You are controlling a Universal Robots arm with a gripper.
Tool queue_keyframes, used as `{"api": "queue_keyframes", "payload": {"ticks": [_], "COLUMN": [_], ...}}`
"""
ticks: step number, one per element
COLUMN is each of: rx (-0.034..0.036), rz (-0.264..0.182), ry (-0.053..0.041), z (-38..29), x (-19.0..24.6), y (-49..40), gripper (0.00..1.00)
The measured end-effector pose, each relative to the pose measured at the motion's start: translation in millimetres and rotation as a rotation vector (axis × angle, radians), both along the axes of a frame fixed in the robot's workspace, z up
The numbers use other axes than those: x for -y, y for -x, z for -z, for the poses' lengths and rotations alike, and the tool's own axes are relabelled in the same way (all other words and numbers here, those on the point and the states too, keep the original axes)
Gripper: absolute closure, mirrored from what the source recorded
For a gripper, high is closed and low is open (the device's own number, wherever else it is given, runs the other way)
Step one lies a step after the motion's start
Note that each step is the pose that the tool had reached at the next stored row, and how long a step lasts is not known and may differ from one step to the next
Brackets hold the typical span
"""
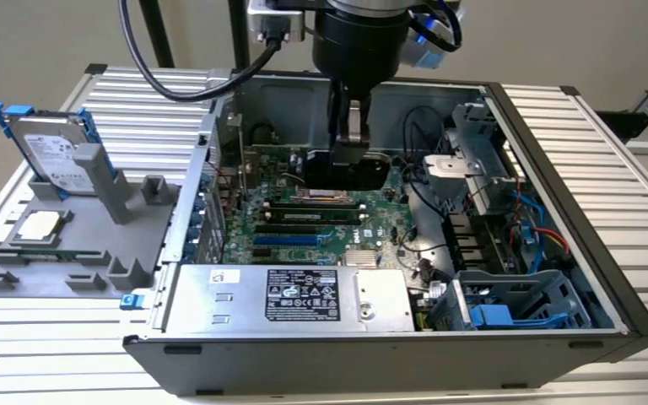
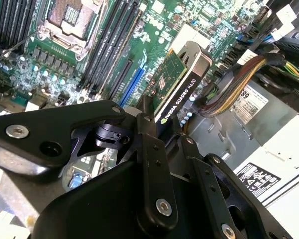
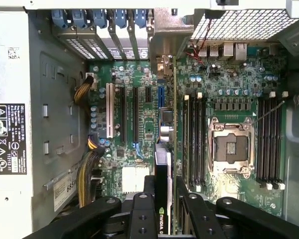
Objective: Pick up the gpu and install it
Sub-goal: 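Insert the gpu into the slot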
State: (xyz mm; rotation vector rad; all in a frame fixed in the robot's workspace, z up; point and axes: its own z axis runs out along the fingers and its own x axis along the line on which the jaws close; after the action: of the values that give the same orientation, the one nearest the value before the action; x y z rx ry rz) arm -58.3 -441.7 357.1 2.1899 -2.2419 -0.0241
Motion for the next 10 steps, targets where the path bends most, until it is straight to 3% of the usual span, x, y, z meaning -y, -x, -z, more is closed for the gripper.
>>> {"api": "queue_keyframes", "payload": {"ticks": [10], "rx": [0.0000], "rz": [0.000], "ry": [-0.0001], "z": [5.1], "x": [0.0], "y": [0.0], "gripper": [1.00]}}
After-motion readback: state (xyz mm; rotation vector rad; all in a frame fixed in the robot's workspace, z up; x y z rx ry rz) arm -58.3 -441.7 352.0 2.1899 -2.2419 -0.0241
